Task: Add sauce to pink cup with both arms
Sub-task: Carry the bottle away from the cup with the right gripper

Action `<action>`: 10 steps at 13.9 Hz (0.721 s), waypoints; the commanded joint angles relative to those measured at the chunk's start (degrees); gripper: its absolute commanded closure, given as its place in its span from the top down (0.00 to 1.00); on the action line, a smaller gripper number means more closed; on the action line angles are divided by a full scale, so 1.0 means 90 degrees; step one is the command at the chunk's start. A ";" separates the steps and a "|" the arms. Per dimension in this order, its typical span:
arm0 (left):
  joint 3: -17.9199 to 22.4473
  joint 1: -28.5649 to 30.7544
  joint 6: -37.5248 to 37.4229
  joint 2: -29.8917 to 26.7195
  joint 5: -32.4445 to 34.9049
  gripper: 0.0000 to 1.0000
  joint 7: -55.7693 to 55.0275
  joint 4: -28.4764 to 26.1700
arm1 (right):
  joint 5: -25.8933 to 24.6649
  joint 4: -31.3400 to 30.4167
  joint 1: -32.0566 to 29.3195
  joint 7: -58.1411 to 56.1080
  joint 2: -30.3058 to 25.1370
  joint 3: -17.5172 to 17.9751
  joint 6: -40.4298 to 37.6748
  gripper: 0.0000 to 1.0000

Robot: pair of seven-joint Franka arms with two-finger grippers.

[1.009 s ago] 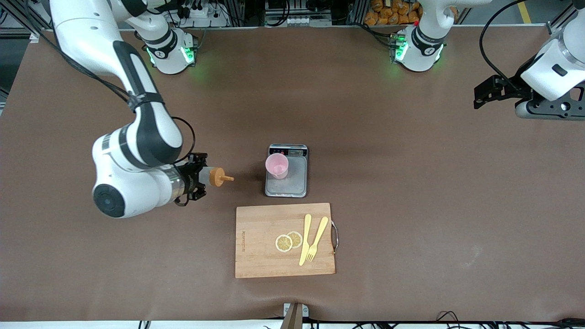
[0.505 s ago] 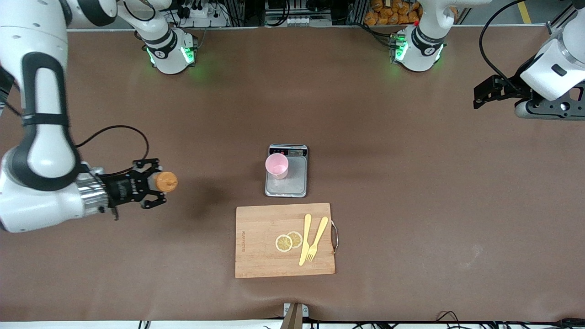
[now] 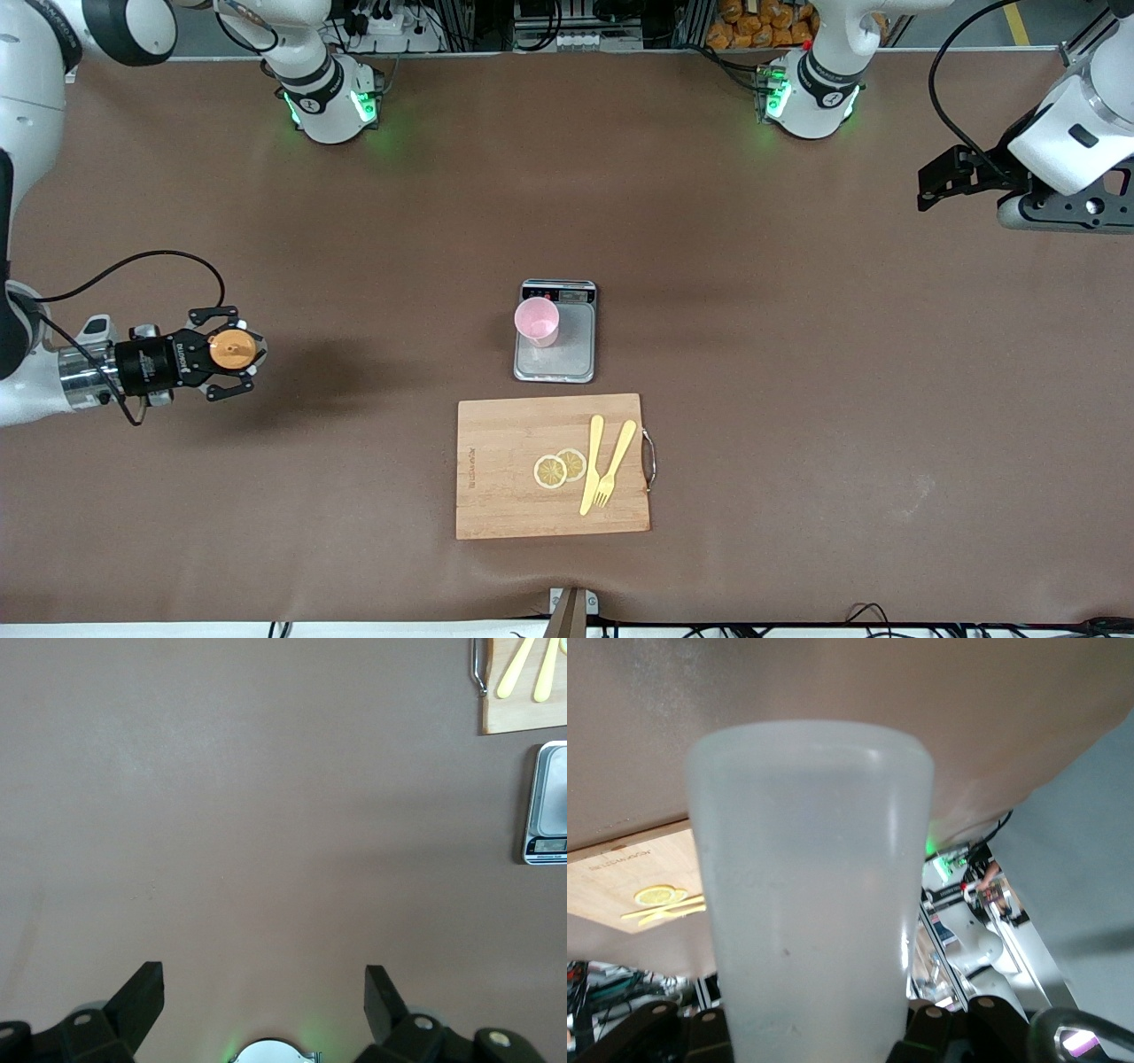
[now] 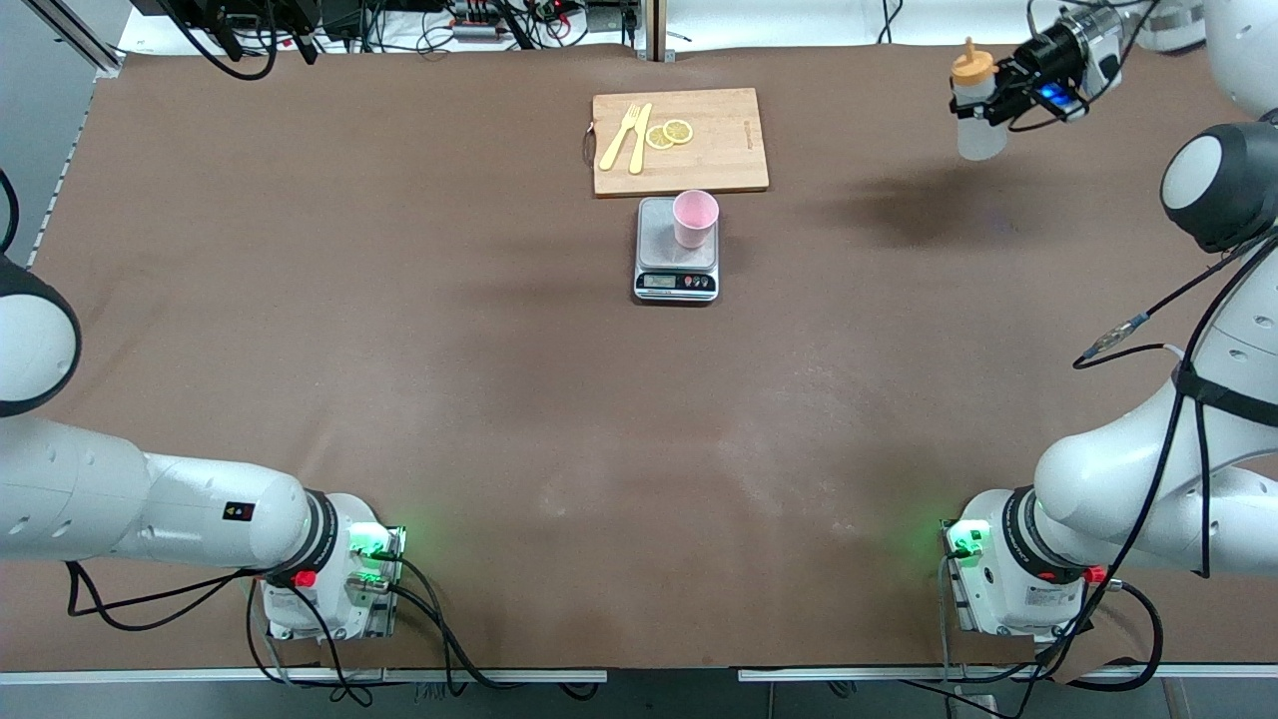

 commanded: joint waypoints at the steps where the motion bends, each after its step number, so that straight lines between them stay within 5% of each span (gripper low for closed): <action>1: -0.0013 0.0046 -0.0118 -0.0018 -0.0043 1.00 0.0156 0.0080 | 0.0454 -0.0018 -0.0590 -0.0703 0.0391 0.0147 -0.0366 0.00; 10: -0.0013 0.0037 -0.0206 -0.0018 -0.0043 1.00 0.0156 0.0080 | 0.0553 -0.0018 -0.1383 -0.2708 0.1701 0.0147 -0.0972 0.00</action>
